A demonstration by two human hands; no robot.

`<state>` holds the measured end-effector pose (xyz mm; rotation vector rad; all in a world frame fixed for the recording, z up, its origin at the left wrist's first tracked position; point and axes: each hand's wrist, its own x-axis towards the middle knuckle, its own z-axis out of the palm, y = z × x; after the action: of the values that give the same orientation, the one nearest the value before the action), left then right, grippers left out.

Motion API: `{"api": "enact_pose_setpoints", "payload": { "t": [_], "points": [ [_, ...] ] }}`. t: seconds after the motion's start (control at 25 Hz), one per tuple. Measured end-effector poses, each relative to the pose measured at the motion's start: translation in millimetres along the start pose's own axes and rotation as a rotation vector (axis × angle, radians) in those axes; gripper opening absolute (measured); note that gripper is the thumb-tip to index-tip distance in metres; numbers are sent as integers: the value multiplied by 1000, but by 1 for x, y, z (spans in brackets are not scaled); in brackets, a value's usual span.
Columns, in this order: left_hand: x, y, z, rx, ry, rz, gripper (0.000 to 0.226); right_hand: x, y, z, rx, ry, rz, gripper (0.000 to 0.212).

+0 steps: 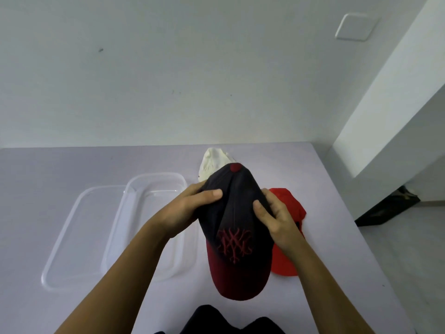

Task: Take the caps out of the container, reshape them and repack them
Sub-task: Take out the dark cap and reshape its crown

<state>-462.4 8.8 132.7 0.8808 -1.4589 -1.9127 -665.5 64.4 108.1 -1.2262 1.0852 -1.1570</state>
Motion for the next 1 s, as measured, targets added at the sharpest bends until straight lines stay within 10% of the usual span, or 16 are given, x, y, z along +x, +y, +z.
{"api": "enact_pose_setpoints", "payload": {
  "t": [0.52,0.76,1.0],
  "points": [
    [49,-106,-28,312,125,-545,26,22,112,-18,-116,-28,582,17],
    [62,-148,-29,507,265,-551,36,34,156,-20,-357,-23,743,37],
    [73,-157,-22,508,327,-474,32,58,160,-23,-39,-58,769,17]
  ]
}}
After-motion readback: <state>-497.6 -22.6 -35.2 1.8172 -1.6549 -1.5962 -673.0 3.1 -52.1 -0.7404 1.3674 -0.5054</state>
